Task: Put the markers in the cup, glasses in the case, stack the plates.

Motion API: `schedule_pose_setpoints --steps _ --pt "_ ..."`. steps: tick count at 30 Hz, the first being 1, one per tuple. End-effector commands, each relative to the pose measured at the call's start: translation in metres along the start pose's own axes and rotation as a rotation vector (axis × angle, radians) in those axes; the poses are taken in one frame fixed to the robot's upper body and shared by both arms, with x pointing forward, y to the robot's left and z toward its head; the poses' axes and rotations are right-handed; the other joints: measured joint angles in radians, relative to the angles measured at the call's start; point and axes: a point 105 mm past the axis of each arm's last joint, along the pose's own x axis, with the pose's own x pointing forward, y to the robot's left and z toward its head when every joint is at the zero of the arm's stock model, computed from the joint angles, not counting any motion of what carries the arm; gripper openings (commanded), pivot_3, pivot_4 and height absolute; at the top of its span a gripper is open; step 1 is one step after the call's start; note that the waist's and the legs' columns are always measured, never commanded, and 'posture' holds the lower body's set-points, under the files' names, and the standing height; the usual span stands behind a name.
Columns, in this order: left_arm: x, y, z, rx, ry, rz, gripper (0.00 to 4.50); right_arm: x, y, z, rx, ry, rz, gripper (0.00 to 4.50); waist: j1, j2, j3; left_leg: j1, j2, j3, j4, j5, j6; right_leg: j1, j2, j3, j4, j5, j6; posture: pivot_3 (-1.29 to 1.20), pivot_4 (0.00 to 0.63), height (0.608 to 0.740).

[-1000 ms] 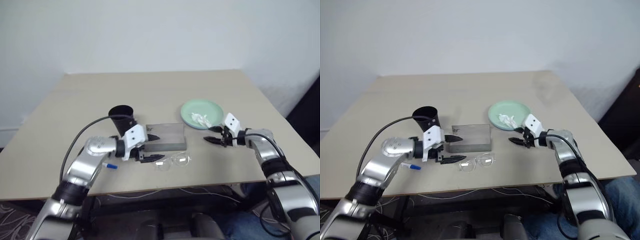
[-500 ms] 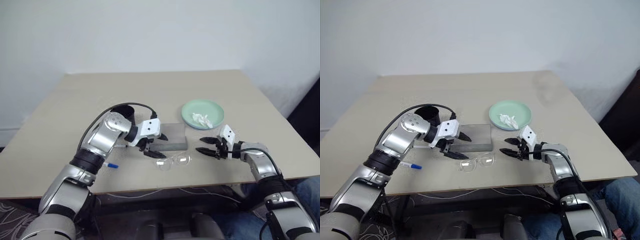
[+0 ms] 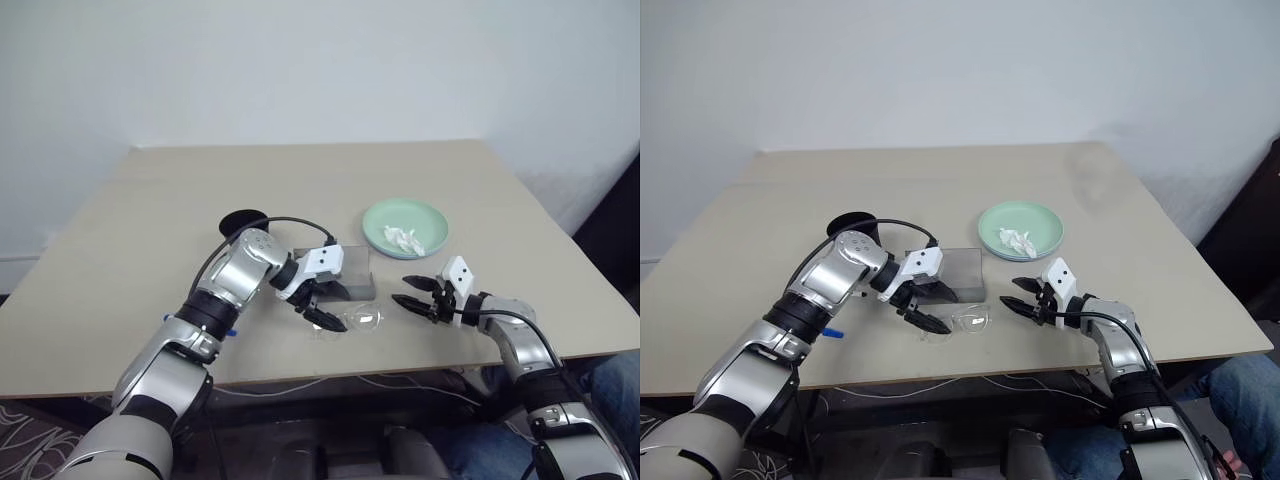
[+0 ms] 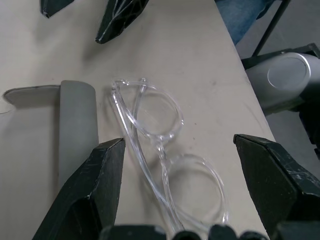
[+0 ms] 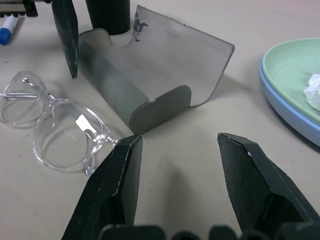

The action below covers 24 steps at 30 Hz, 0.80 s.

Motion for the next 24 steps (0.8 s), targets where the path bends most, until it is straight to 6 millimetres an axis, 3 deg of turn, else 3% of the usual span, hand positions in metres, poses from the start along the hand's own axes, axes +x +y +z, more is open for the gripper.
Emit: schedule_pose_setpoints --steps 1,9,13,18,24 --pt "-0.005 0.009 0.009 0.005 0.011 0.029 3.68 -0.003 -0.006 0.018 -0.038 -0.057 -0.031 2.58 -0.001 0.000 0.000 0.000 0.000 0.000 0.000 0.000 0.000 0.000 0.000 0.000 0.000 0.000 0.000 0.00 0.000 0.721" --pt "0.002 0.011 0.003 -0.061 0.018 0.012 3.68 -0.004 -0.010 0.020 -0.052 -0.061 -0.060 2.58 0.000 0.000 0.000 0.000 0.000 -0.001 0.000 0.000 0.000 0.000 0.000 0.000 0.000 0.000 0.000 0.00 0.000 0.721" --pt "0.006 0.013 0.001 -0.079 0.022 0.017 2.75 -0.009 -0.011 0.027 -0.050 -0.088 -0.058 2.64 0.000 0.000 0.000 0.000 0.000 -0.001 0.000 0.000 0.000 0.000 0.000 0.000 0.000 0.000 0.000 0.00 0.000 0.721" --pt "0.008 0.014 -0.001 -0.081 0.028 0.029 0.93 -0.023 -0.001 0.047 0.005 -0.176 0.030 2.64 0.000 0.000 0.000 0.000 0.000 -0.002 0.000 0.000 0.000 0.000 0.000 0.000 0.000 0.000 0.000 0.00 0.000 0.721" --pt "0.008 0.015 -0.001 -0.079 0.022 0.035 0.93 -0.036 0.012 0.055 0.008 -0.175 0.110 2.64 0.000 -0.001 0.000 0.000 0.000 -0.002 0.001 0.000 0.000 0.000 0.000 0.000 0.000 0.000 0.000 0.00 0.000 0.721"
